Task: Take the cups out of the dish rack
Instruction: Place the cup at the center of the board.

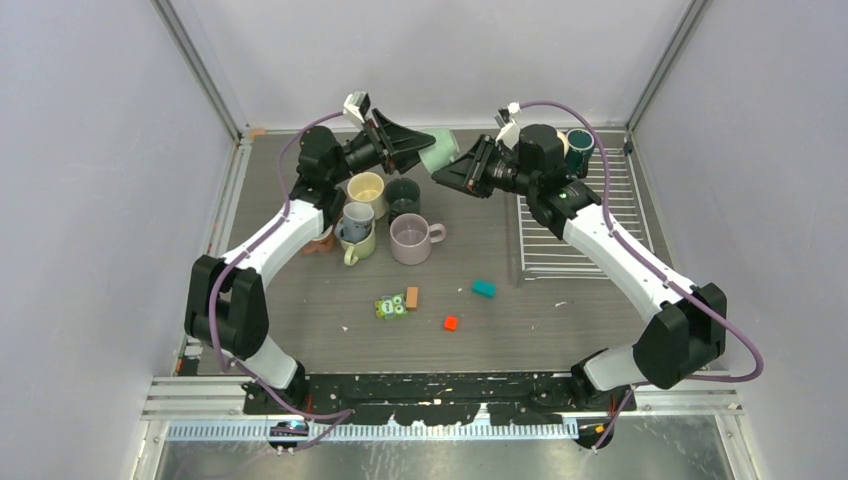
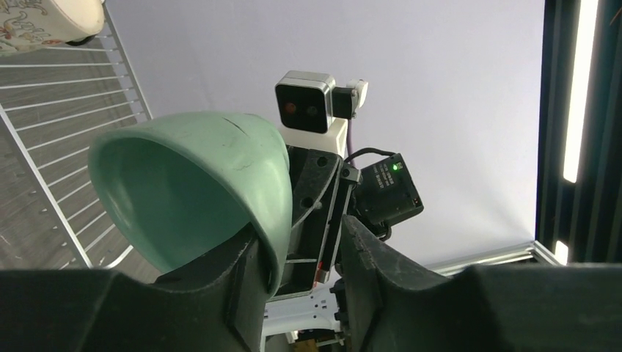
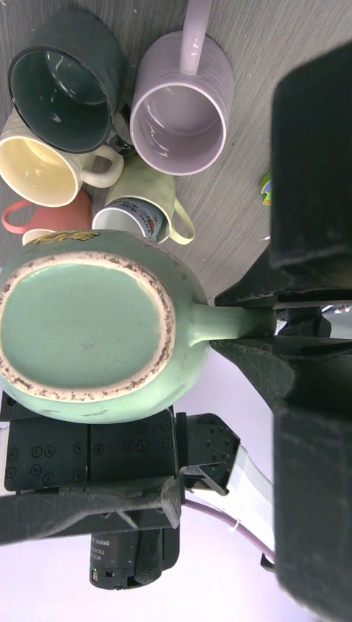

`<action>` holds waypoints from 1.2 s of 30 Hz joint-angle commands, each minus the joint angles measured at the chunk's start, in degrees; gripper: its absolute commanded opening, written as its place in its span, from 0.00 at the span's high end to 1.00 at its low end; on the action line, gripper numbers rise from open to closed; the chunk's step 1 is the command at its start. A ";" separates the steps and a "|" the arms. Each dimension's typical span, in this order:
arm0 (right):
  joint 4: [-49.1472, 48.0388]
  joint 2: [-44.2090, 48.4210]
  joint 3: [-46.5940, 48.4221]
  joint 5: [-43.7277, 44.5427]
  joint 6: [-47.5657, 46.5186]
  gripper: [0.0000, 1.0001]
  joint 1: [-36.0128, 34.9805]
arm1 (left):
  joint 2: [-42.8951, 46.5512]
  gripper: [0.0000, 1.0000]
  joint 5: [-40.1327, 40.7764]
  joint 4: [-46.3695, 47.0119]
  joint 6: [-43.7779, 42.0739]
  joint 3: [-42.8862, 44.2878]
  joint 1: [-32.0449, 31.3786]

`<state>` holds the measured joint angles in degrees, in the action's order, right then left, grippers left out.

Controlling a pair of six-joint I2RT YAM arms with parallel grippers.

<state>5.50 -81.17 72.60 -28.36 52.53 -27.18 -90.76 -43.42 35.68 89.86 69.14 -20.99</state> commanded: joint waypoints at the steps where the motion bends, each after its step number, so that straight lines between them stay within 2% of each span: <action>1: -5.28 0.17 -0.14 -1.98 0.61 0.99 -0.66 | 1.41 0.63 -1.76 1.58 -0.51 1.48 -0.63; 4: -7.31 0.13 -0.56 -2.14 0.88 0.99 -0.74 | 1.32 0.76 -1.76 0.87 -0.95 1.65 -0.69; 7: -7.50 0.17 -1.16 -2.23 0.85 0.99 -0.98 | 1.31 0.98 -1.76 -0.37 -1.70 2.01 -0.87; 13: -7.03 0.74 -2.28 -1.73 0.35 0.97 -1.06 | 1.94 1.00 -1.49 -4.87 -5.60 3.01 -1.41; 14: -6.63 0.90 -2.35 -1.52 0.18 0.90 -1.05 | 2.22 1.00 -1.31 -6.04 -6.49 3.21 -1.46; 16: -5.98 1.16 -2.63 -1.05 -0.24 0.59 -1.05 | 2.94 1.00 -0.88 -9.01 -9.14 3.87 -1.40; 18: -3.98 1.39 -2.70 -0.52 -0.99 0.34 -1.09 | 3.77 1.00 -0.44 -13.13 -12.34 5.01 -1.42; 20: -1.45 2.04 -2.72 0.61 -2.04 0.19 -1.11 | 4.61 1.00 -0.04 -17.44 -15.46 6.19 -1.45; 23: 1.96 3.72 -3.10 3.87 -3.77 0.08 -1.04 | 5.75 1.00 0.39 -23.04 -20.07 8.04 -1.42; 24: 3.70 4.38 -3.16 4.59 -4.31 0.02 -1.07 | 6.11 1.00 0.54 -25.09 -21.58 8.55 -1.42; 36: 27.40 14.15 -2.28 30.99 -10.21 0.00 -1.03 | 8.31 1.00 4.59 -52.54 -40.58 13.77 -1.85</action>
<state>24.10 -69.93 68.58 -10.20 45.47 -28.08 -85.03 -40.66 -6.00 58.89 78.87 -22.39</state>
